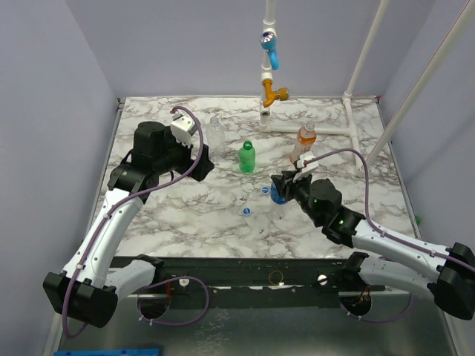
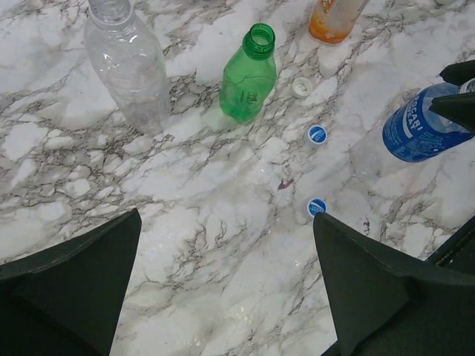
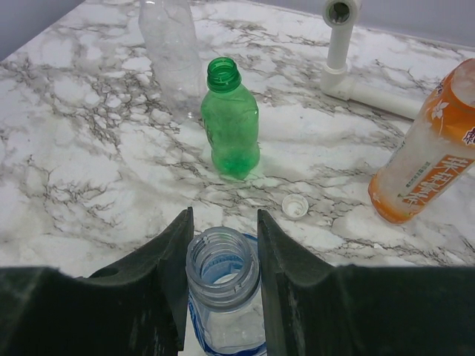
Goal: Unscrew the bottle caps
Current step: Place the plastic bottle at the center of the board.
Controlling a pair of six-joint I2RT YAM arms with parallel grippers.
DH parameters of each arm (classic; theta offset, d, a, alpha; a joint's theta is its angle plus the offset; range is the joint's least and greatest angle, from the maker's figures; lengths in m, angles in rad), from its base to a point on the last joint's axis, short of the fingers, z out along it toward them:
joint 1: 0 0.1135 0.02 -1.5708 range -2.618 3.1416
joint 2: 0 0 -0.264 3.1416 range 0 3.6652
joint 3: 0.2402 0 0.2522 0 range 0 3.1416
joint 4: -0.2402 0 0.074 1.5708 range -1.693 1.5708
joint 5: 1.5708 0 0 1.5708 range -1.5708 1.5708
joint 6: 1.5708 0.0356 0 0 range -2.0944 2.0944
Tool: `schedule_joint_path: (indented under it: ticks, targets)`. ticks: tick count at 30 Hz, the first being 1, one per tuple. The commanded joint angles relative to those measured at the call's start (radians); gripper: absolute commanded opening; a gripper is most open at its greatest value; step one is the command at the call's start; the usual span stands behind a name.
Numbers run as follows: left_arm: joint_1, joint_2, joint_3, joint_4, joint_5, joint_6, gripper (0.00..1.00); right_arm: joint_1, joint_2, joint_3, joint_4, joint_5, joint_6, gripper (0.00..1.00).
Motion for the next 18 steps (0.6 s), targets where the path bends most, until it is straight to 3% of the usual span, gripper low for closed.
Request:
schedule_joint_path:
  ticks: [1,8,11,15,18]
  targets:
    - [0.005,-0.015,-0.001,0.034,-0.010,-0.003,0.99,0.024,-0.003,-0.026,0.089,0.083,-0.044,0.20]
    - [0.005,-0.020,0.006,0.053,0.020,-0.020,0.99,0.101,0.027,-0.049,0.144,0.177,-0.082,0.25]
    - [0.005,-0.015,0.006,0.052,0.016,-0.019,0.99,0.129,0.013,-0.056,0.127,0.210,-0.068,0.36]
    - [0.005,-0.022,-0.002,0.054,0.014,-0.019,0.99,0.137,-0.024,-0.070,0.091,0.231,-0.036,0.61]
    - [0.005,-0.026,-0.006,0.055,0.014,-0.020,0.99,0.138,-0.039,-0.070,0.069,0.231,-0.029,0.72]
